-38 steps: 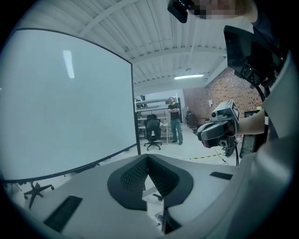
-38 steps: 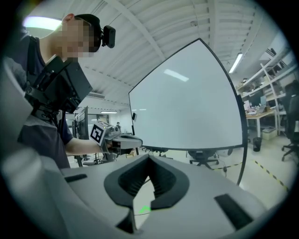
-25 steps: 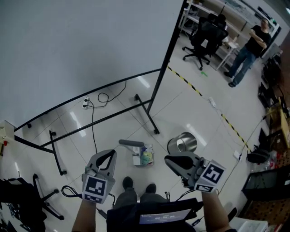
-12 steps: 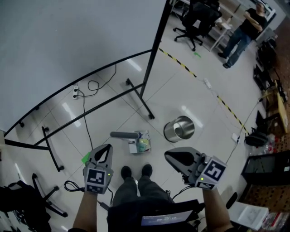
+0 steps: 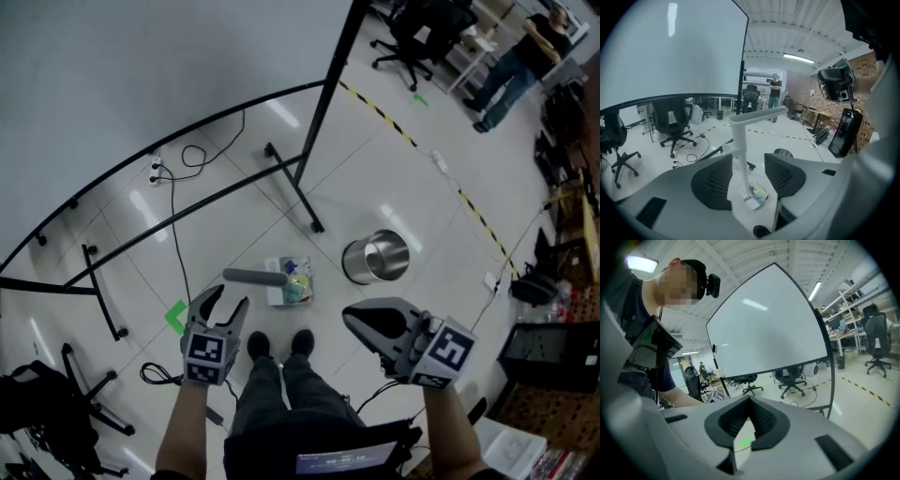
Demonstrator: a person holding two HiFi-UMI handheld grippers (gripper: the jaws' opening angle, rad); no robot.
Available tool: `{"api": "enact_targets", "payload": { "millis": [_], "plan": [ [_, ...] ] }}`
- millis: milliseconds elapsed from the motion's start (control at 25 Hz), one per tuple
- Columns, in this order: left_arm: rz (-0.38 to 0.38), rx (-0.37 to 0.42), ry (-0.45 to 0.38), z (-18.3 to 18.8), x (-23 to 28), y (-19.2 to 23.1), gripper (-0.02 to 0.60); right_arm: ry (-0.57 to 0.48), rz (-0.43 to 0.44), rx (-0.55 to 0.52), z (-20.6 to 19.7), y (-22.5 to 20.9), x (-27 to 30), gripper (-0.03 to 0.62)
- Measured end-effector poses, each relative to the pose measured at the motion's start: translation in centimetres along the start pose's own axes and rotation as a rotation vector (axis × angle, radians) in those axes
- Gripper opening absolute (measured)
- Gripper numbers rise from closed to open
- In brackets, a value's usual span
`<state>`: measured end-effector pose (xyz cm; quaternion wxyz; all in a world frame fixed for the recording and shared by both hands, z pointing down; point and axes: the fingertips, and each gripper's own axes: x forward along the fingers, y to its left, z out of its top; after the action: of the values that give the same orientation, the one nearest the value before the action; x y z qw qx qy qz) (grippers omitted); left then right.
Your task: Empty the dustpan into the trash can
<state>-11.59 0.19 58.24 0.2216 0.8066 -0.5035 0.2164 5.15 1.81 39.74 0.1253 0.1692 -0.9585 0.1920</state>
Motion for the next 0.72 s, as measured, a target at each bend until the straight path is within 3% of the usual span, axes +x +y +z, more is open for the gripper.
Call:
{"api": "enact_targets", "payload": {
  "millis": [80,400,720],
  "plan": [
    [0.000,-0.013,0.002,-0.6,1.1,0.2,0.247,0.011,0.002,-0.002,-0.3,-0.6,0.4,0.015],
    [-0.006,0.019,-0.005,-3.1,4.6,0.8,0.247,0.052,0.038,-0.050,-3.4,-2.0,3.4,0.017],
    [-0.029,0.039,-0.087,-2.8,7.3,1.0,0.247,0.079,0.068,-0.103,-8.2,-3.5,7.6,0.017]
  ]
}}
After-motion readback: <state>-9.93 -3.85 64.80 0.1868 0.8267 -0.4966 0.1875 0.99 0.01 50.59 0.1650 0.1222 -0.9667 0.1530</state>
